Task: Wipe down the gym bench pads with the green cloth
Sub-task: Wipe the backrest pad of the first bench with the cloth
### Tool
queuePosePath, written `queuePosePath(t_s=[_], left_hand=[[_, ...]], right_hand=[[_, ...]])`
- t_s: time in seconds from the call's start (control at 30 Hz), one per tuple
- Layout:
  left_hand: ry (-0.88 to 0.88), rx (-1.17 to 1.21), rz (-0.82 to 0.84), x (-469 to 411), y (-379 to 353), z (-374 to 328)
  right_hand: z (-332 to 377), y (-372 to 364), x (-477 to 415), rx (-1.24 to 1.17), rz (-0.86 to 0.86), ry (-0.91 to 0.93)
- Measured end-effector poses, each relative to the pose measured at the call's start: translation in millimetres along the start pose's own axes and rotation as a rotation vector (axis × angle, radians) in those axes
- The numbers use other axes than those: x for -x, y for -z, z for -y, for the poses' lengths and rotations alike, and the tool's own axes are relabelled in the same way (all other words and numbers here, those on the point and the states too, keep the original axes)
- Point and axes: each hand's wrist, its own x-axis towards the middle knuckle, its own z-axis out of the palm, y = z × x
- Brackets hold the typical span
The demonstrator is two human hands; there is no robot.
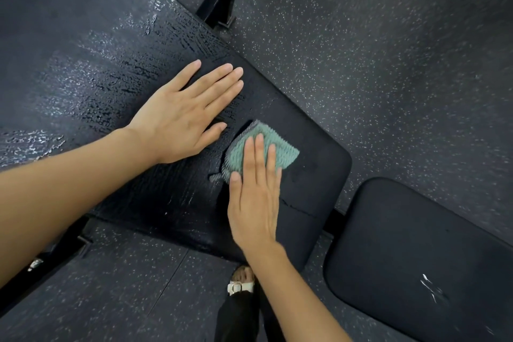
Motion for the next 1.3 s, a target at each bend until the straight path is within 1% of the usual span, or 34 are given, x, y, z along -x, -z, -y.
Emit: queuePosePath(t_s=[0.1, 0.2, 0.37, 0.53, 0.63, 0.83, 0.93, 1.03, 1.1, 1.2, 1.3], left_hand=[[-0.002, 0.001, -0.003, 5, 0, -1], [-0.013, 0.011, -0.003, 11, 0, -1], [-0.036, 0.011, -0.006, 20, 2, -1], [-0.04, 0.023, -0.017, 25, 2, -2], [-0.038, 0.027, -0.022, 28, 2, -3], [-0.04, 0.022, -0.012, 36, 3, -5], [-0.048, 0.014, -0.009, 43, 3, -5], [-0.043, 0.013, -0.011, 49, 3, -6], [-0.044, 0.02, -0.016, 51, 2, -7], [-0.051, 0.023, -0.025, 54, 2, -6], [-0.055, 0.018, -0.024, 56, 3, -6]], right_hand=[[7, 1, -17, -0.037, -0.039, -0.048], [16, -5, -10, -0.052, -0.068, -0.072], [25, -20, 41, -0.038, -0.021, -0.039], [34, -34, 92, 0.047, 0.03, -0.005], [29, -34, 82, 0.021, 0.045, 0.0], [25, -22, 30, -0.01, -0.018, 0.012], [26, -14, 2, -0.045, -0.057, -0.009], [34, -13, -6, -0.078, -0.08, -0.05], [40, -16, 4, -0.095, -0.075, -0.064], [49, -25, 38, -0.08, -0.057, -0.037], [57, -39, 79, -0.055, 0.002, -0.008]])
